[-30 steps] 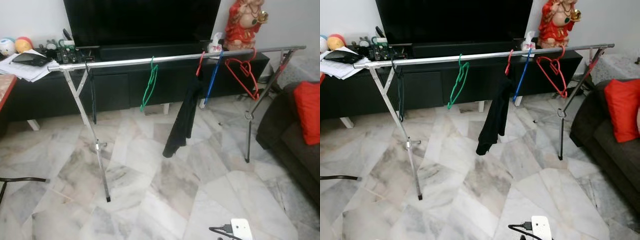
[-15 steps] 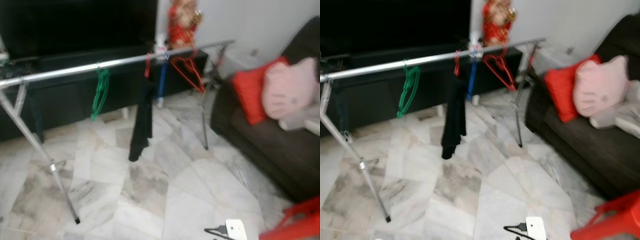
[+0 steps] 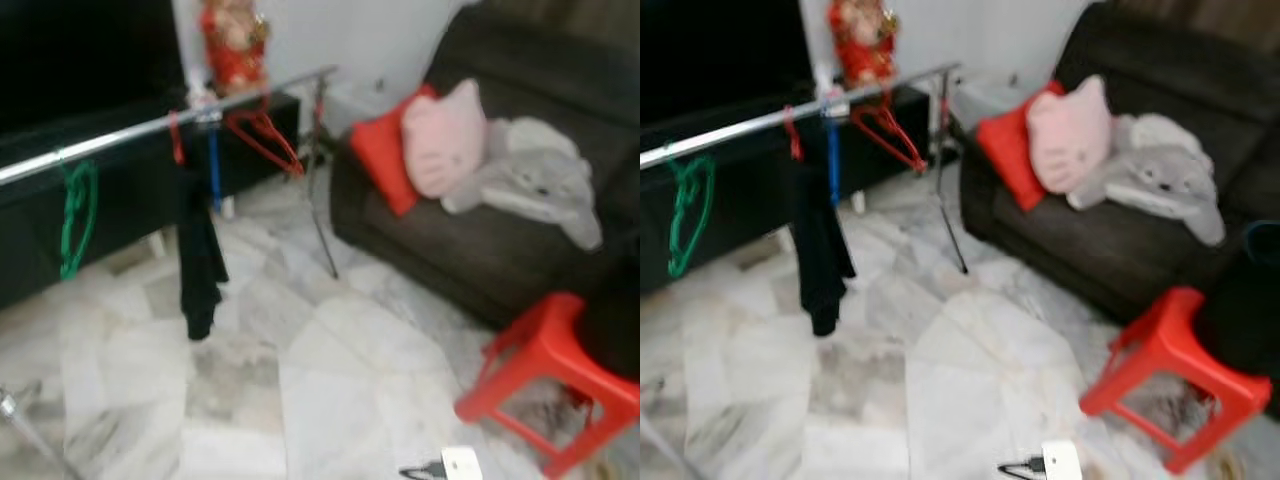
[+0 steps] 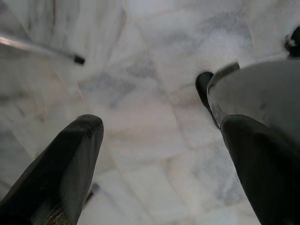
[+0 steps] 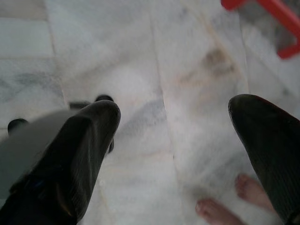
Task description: Hang hanger
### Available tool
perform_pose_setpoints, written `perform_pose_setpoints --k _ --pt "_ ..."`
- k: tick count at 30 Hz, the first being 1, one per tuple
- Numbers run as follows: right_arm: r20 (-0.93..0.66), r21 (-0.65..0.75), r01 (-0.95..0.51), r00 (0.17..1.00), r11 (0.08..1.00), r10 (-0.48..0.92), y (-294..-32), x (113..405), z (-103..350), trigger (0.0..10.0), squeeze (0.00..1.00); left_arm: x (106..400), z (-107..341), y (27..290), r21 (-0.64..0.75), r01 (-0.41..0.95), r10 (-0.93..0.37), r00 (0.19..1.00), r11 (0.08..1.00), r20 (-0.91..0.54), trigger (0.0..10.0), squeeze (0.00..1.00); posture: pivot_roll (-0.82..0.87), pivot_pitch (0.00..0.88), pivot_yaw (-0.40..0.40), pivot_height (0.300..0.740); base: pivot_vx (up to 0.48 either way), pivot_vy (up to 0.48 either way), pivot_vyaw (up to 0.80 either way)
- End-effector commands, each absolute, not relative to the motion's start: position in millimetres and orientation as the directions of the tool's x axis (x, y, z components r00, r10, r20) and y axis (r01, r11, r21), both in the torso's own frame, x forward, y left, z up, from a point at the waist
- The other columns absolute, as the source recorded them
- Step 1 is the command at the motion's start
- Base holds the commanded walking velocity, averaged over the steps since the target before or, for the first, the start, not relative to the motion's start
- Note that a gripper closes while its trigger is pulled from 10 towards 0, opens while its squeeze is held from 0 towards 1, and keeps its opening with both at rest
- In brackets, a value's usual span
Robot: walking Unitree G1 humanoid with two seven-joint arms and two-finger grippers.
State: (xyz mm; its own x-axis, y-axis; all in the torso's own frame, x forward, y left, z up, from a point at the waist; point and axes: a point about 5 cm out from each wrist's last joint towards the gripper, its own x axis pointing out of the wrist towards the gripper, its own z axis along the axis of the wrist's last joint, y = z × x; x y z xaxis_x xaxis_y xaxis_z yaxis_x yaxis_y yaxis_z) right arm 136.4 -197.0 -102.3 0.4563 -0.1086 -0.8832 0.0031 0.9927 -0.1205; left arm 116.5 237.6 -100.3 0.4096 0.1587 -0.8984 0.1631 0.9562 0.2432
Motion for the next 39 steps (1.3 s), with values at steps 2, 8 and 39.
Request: perform_pose_setpoints --k 2,8,39 --pt "-0.876 -0.127 -0.001 0.469 0.992 -0.112 -197.5 141.0 -100.5 10.0 0.00 114.8 -100.7 238.2 0.244 0.160 0.163 0.400 0.956 -0.902 10.0 0.00 -0.03 0.000 -0.058 0.740 0.000 0.000 -0.74" --pt "-0.873 -0.126 -0.003 0.475 0.992 -0.110 -195.2 144.7 -99.6 10.0 0.00 114.2 -100.7 239.0 0.243 0.160 0.164 0.397 0.957 -0.903 10.0 0.00 -0.03 0.000 -0.057 0.740 0.000 0.000 -0.74" --pt "-0.879 -0.123 -0.024 0.467 0.992 -0.098 -197.7 140.7 -100.6 10.0 0.00 113.0 -100.6 240.4 0.246 0.179 0.159 0.398 0.952 -0.904 10.0 0.00 -0.02 0.000 -0.050 0.740 0.000 0.000 -0.74"
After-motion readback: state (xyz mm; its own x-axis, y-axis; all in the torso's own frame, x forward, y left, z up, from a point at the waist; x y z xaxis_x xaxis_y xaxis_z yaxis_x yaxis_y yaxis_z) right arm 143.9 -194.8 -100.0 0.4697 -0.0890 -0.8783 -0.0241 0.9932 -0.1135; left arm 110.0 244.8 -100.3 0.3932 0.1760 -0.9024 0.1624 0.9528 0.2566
